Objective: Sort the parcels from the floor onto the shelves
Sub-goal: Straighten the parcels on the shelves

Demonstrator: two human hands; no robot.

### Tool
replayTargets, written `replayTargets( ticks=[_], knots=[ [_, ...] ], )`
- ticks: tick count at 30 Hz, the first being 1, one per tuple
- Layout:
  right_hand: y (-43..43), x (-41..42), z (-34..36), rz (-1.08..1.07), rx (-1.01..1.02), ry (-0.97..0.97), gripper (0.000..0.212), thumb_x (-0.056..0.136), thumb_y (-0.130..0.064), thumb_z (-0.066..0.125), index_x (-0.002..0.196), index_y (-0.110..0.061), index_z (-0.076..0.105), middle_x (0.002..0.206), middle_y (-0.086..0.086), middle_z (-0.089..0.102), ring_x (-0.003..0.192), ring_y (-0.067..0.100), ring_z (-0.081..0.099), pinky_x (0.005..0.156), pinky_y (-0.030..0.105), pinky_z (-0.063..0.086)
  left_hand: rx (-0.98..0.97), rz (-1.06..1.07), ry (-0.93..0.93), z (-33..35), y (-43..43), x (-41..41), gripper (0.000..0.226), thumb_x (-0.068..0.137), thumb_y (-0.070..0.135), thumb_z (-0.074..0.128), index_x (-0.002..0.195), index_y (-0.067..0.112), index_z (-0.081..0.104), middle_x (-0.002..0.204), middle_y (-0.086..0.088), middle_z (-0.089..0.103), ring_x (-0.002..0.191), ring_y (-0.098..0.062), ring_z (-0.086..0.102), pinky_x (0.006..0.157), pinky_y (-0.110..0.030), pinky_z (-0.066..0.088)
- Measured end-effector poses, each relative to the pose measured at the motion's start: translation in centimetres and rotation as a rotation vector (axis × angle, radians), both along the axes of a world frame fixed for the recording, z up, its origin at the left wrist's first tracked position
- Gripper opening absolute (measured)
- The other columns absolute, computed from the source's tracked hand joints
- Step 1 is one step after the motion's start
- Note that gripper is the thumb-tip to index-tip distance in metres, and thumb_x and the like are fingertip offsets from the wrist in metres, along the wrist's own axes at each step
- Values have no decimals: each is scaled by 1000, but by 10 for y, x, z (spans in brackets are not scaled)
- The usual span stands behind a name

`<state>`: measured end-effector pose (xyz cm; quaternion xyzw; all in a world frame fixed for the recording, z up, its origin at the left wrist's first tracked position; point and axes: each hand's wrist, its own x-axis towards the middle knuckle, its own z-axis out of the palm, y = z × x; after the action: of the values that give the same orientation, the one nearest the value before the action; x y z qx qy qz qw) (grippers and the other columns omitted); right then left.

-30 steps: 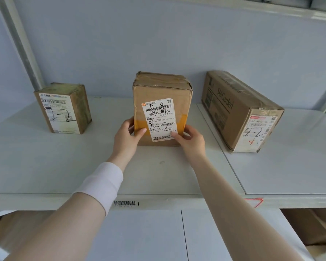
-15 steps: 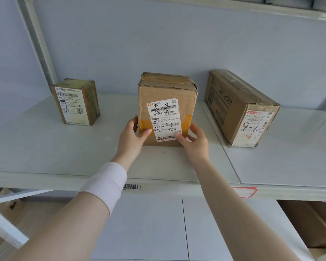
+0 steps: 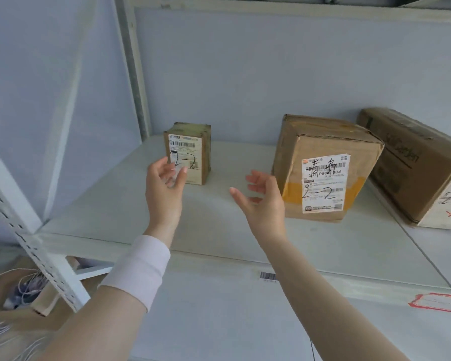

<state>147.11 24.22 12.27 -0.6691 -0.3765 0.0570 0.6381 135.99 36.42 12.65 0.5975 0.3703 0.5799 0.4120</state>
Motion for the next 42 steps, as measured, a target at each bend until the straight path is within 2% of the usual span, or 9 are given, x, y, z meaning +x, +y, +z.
replayTargets(
  ticks=[4,6,9,12,15,20,27,37,42],
  knots=[
    [70,-6,-9,27,-160,102,73,75,-30,76,136,-14,41,131,0,53,119,15,50,93,25,43,-95,-113,264,-17,75,-15,73,84,30,67,143,8,29,144,-11,39,129,-22,44,105,-32,36],
    [96,-5,-12,18,-230,133,80,76,-32,76,142,-16,34,139,1,48,126,15,46,99,25,40,-116,-207,360,-23,99,-14,82,84,34,66,147,11,21,152,-9,28,136,-22,35,111,-37,31],
    [123,-3,-13,41,-295,152,85,78,-33,74,147,-18,27,146,1,41,134,15,39,106,27,36,-153,-329,408,-27,120,-6,87,84,37,66,149,12,15,155,-7,23,142,-19,26,115,-36,25],
    [141,-2,-14,61,-290,151,82,80,-30,72,147,-19,26,147,0,40,135,13,39,103,23,34,-126,-408,404,-29,134,4,84,76,50,67,143,13,33,146,-4,42,135,-18,39,111,-38,33],
    [150,-5,-17,50,-227,162,75,81,-22,71,145,-17,32,140,1,49,126,17,50,102,25,41,-101,-406,383,-26,135,6,53,86,30,64,132,11,48,130,-1,58,121,-15,53,99,-25,41],
    [141,-11,-17,22,-162,191,62,83,-16,69,138,-16,41,130,5,55,104,14,58,95,32,50,-57,-348,371,-25,126,1,43,88,24,63,128,11,51,126,-2,60,117,-15,55,92,-21,41],
    [111,-28,-19,-11,-163,190,54,83,-15,69,132,-18,47,122,3,59,99,14,60,86,30,53,-61,-355,341,-26,96,-24,42,86,22,65,124,11,54,124,-1,62,115,-14,57,96,-25,44],
    [84,-43,-19,26,-157,218,54,82,-14,70,131,-16,48,122,6,59,98,16,60,93,37,52,-37,-326,390,-25,67,-40,40,86,24,65,123,12,55,123,-2,62,113,-17,58,99,-34,46],
    [86,-45,-19,16,-163,226,54,82,-15,71,131,-19,48,121,4,60,97,15,60,94,34,51,-48,-339,397,-26,68,-42,41,87,26,63,125,13,53,125,-1,61,115,-17,57,101,-36,45]
  ],
)
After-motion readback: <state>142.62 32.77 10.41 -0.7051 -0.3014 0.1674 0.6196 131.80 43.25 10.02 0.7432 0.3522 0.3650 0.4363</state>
